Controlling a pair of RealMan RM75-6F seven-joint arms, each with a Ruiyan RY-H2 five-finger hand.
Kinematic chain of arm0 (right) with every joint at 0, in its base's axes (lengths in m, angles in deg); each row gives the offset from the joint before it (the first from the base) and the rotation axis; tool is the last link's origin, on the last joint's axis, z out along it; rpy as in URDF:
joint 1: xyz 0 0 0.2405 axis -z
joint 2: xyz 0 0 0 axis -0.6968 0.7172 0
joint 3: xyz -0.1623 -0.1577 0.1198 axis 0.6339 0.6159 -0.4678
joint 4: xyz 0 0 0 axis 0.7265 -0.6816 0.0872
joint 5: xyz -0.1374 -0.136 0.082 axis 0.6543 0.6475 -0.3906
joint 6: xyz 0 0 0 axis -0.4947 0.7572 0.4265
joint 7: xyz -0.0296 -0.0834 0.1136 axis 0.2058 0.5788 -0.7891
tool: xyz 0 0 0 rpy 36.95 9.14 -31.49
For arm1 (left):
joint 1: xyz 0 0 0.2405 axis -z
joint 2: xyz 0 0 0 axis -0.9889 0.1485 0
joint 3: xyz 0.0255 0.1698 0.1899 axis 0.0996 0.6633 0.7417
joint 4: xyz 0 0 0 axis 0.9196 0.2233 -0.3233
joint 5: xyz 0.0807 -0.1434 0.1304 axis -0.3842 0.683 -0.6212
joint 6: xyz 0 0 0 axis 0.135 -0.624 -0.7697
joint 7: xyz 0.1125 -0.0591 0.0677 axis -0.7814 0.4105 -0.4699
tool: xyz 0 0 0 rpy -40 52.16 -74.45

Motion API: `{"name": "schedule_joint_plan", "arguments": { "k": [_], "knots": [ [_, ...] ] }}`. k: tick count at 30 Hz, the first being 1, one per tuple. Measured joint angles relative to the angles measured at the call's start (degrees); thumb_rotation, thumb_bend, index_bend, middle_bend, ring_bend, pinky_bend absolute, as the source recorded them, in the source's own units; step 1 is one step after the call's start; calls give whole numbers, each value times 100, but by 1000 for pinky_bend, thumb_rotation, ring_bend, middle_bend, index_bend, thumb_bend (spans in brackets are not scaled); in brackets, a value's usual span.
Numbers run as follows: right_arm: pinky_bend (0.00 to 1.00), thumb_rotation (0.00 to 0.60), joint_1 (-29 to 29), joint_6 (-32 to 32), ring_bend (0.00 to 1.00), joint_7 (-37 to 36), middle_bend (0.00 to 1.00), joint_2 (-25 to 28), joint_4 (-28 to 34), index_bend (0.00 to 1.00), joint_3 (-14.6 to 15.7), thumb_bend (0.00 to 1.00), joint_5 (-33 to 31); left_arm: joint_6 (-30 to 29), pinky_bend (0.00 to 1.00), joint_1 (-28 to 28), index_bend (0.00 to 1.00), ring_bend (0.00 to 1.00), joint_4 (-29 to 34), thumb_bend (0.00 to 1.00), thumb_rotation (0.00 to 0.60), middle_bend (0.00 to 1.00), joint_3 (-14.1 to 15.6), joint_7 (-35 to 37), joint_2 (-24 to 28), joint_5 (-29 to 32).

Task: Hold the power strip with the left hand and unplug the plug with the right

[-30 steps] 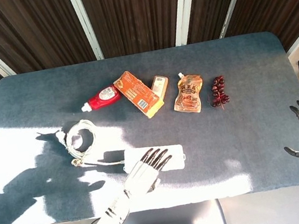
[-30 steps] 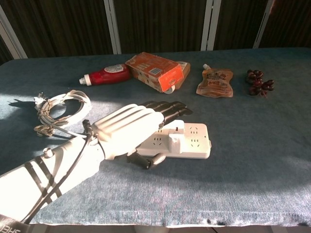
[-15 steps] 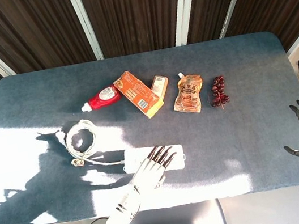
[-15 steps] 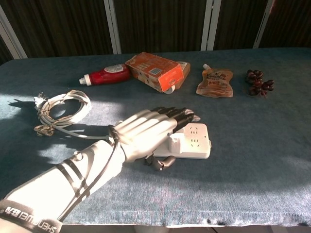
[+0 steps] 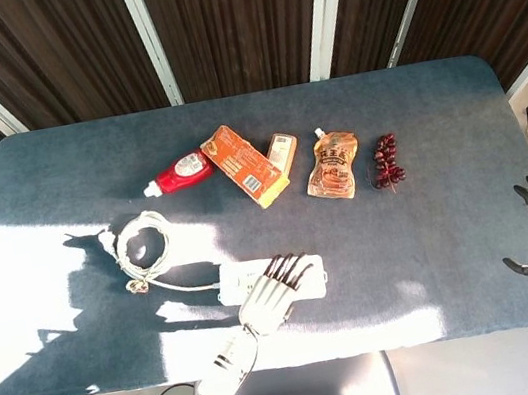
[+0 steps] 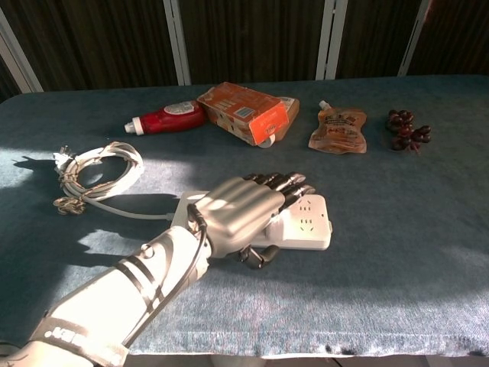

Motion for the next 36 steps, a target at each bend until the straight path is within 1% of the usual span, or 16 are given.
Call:
{"name": "schedule_joint_plan", "arguments": {
  "k": [3, 6, 10, 14, 15, 19, 21, 24, 25, 26, 27, 28, 30, 32, 33, 36],
  "knots": [
    [0, 600, 4, 2, 0, -14, 0, 5, -1, 0, -2, 104, -8, -36, 153, 20, 0, 18, -87, 399, 600, 0, 6, -13, -70, 27],
    [0, 600, 7, 2, 0, -22, 0, 10, 1, 0, 1, 105, -6, -112, 182, 32, 7, 82, -131, 397, 600, 37, 14, 39, -89, -19],
    [0, 600, 8, 6, 0, -11, 0, 6, 0, 0, 6, 104, 2, -216, 263, 31, 123, 212, -188, 394, 599, 188, 35, 99, -89, -74],
    [0, 600, -1, -14, 0, 28, 0, -6, -3, 0, 14, 104, 4, -315, 339, 14, 208, 303, -187, 399, 600, 286, 79, 150, -65, -144],
    [0, 600, -4, -19, 0, 40, 0, -11, -1, 0, 16, 104, 5, -345, 348, 10, 216, 311, -184, 400, 600, 296, 94, 163, -59, -171],
    [0, 600, -12, -27, 0, 70, 0, -19, 3, 0, 20, 105, 9, -365, 441, 6, 300, 405, -172, 417, 600, 402, 115, 189, -49, -192],
    [0, 600, -43, -41, 0, 127, 0, -51, -13, 0, 35, 106, 63, -377, 467, 9, 323, 428, -153, 419, 600, 429, 129, 201, -33, -218],
    [0, 600, -160, -82, 0, 175, 0, -162, -98, 0, 72, 115, 315, -421, 477, 11, 333, 437, -128, 420, 600, 437, 161, 208, -2, -270],
    [0, 600, -214, -99, 0, 176, 0, -204, -134, 0, 84, 132, 419, -431, 477, 11, 333, 437, -119, 422, 600, 438, 164, 207, 6, -277],
    [5, 600, -302, -130, 0, 176, 1, -268, -193, 10, 100, 183, 571, -441, 479, 12, 333, 437, -111, 424, 600, 438, 161, 202, 12, -281],
    [18, 600, -380, -160, 0, 177, 15, -323, -242, 38, 112, 254, 693, -450, 481, 16, 334, 437, -94, 426, 600, 438, 155, 188, 24, -286],
    [27, 600, -469, -197, 0, 180, 30, -385, -295, 63, 125, 300, 817, -457, 483, 18, 334, 438, -77, 428, 600, 439, 147, 181, 32, -287],
    [63, 600, -703, -322, 0, 132, 86, -542, -410, 143, 153, 444, 1058, -484, 487, 22, 338, 440, -14, 449, 600, 445, 116, 180, 60, -292],
    [87, 600, -884, -441, 0, -53, 135, -642, -507, 203, 183, 610, 1193, -562, 489, 23, 339, 441, 23, 461, 600, 447, 86, 173, 93, -315],
    [89, 600, -950, -492, 0, -151, 147, -679, -566, 206, 202, 647, 1258, -603, 489, 19, 339, 441, 67, 461, 600, 446, 75, 192, 120, -320],
    [91, 600, -1257, -698, 0, -422, 157, -836, -862, 202, 302, 661, 1609, -641, 478, 6, 336, 432, 257, 461, 600, 432, 74, 213, 198, -363]
  ]
}}
